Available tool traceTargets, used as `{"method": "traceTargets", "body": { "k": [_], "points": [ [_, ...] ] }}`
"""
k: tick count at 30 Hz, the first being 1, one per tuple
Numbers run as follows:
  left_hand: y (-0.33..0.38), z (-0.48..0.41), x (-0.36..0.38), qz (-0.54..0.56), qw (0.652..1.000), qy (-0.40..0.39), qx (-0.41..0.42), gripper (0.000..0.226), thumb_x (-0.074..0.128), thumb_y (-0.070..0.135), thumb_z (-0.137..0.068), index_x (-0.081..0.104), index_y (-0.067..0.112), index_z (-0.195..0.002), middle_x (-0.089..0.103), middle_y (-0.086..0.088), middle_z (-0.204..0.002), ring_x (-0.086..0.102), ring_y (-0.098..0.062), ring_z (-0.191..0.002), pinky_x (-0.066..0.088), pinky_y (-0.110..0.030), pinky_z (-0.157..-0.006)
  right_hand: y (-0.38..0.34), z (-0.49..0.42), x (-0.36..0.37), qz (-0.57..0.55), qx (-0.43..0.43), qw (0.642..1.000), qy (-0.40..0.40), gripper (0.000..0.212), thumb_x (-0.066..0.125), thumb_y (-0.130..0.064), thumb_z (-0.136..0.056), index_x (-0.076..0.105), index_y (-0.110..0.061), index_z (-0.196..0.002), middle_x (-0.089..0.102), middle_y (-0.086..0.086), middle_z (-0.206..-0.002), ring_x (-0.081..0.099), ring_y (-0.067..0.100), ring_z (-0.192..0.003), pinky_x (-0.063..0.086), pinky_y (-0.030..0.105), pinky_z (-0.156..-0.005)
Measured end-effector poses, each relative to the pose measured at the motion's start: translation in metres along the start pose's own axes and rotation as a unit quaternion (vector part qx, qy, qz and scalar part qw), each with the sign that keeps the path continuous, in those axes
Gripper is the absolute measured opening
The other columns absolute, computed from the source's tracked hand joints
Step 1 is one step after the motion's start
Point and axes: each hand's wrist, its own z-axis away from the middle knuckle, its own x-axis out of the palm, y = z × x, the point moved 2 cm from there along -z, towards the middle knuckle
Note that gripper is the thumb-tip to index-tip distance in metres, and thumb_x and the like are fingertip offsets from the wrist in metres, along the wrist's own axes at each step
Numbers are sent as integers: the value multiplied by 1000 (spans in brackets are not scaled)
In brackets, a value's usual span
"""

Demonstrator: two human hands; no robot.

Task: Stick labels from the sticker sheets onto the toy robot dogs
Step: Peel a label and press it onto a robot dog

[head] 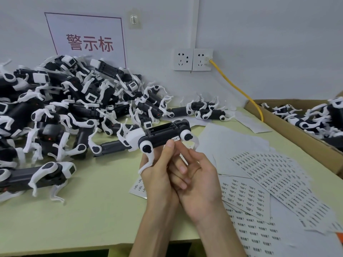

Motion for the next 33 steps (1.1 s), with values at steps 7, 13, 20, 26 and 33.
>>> {"method": "traceTargets", "body": {
  "k": [7,13,20,26,33],
  "points": [
    [-3,-2,-2,6,1000,13,6,33,81,31,-77,57,9,-73,48,-15,-48,36,-22,-27,28,-16,-31,2,1,-1,4,3,1000,6,37,49,-25,-92,79,-4,-98,34,1,-54,27,9,-41,23,20,-39],
    [-5,-3,-7,1,999,42,21,31,79,27,-84,55,8,-81,47,-16,-47,36,-22,-26,29,-18,-32,3,2,2,22,-1,1000,11,35,51,-25,-89,80,-5,-93,35,1,-53,27,9,-40,24,20,-39],
    [-5,-4,-9,3,997,69,32,30,77,27,-87,56,11,-74,46,-16,-45,37,-22,-25,27,-17,-31,6,3,3,43,6,999,9,37,50,-26,-89,80,-4,-96,36,2,-51,29,10,-39,27,20,-38],
    [-5,-3,-8,6,997,72,29,27,78,28,-87,58,13,-76,44,-14,-42,36,-22,-24,29,-18,-31,5,3,2,46,12,999,5,37,53,-26,-88,80,-4,-101,37,2,-51,30,10,-40,29,20,-37],
    [-7,-7,-10,22,996,83,33,36,81,30,-78,51,11,-82,58,-15,-63,36,-22,-32,36,-30,-47,5,3,2,66,11,998,9,39,53,-26,-86,79,-2,-102,36,2,-51,29,10,-40,31,20,-37]
  ]
}}
